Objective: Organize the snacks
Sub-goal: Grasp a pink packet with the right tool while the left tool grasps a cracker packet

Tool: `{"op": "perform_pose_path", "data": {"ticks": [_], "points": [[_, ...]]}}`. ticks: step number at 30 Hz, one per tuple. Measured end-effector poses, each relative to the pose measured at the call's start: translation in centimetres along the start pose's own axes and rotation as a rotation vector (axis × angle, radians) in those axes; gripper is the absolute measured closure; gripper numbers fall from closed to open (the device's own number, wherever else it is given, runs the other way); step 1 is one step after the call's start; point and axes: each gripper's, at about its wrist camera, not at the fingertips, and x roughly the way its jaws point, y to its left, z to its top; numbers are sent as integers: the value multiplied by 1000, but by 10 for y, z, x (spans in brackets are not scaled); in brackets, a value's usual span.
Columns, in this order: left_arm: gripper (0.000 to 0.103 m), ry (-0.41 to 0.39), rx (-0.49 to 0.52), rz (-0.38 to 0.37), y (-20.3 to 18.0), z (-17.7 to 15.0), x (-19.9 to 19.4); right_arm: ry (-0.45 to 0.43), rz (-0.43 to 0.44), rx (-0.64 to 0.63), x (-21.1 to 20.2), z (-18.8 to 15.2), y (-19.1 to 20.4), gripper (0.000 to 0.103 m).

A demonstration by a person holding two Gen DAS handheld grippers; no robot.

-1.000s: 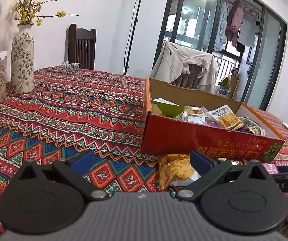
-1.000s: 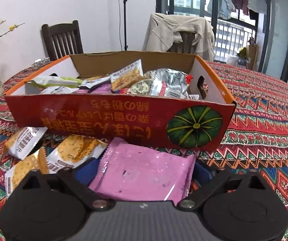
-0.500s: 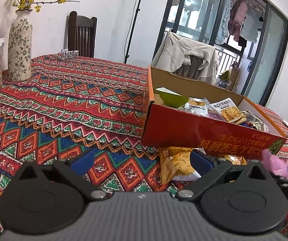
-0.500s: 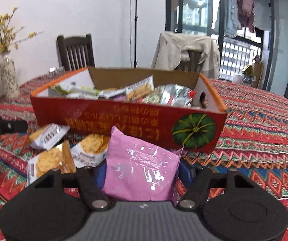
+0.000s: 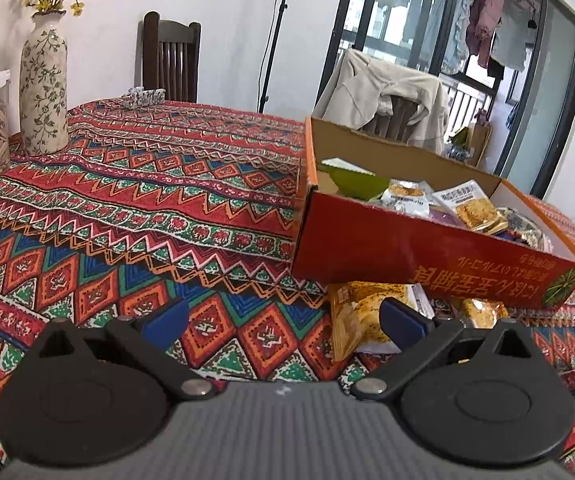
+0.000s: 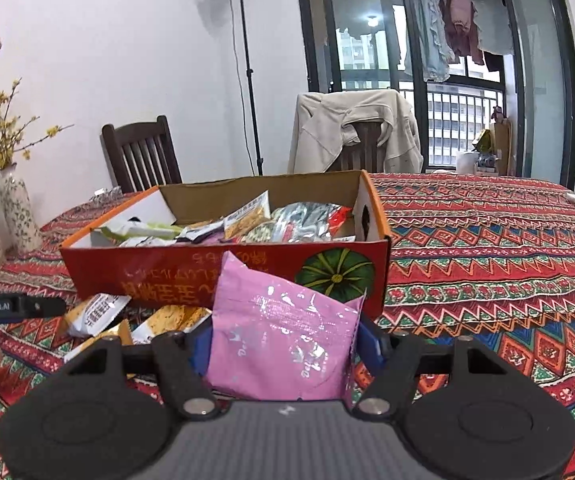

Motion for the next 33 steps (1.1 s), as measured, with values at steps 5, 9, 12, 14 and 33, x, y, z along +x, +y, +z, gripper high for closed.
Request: {"op": "perform_pose_path", "data": {"ticks": [5, 9, 12, 14, 33], "points": [[0, -16, 37, 45, -10, 0, -14, -52, 20, 9, -17, 1, -5, 34], [0, -43, 56, 28, -31, -3, -33, -27, 19, 25, -18, -2, -13, 34], [0, -55, 128, -19, -55, -11, -42, -41, 26, 30, -24, -4, -17, 34], [0, -37, 178, -47, -70, -16, -40, -32, 24, 34, -24, -7, -19, 34], [56, 58, 193, -90, -97, -39, -22, -22, 51, 46, -32, -14, -20, 34]]}}
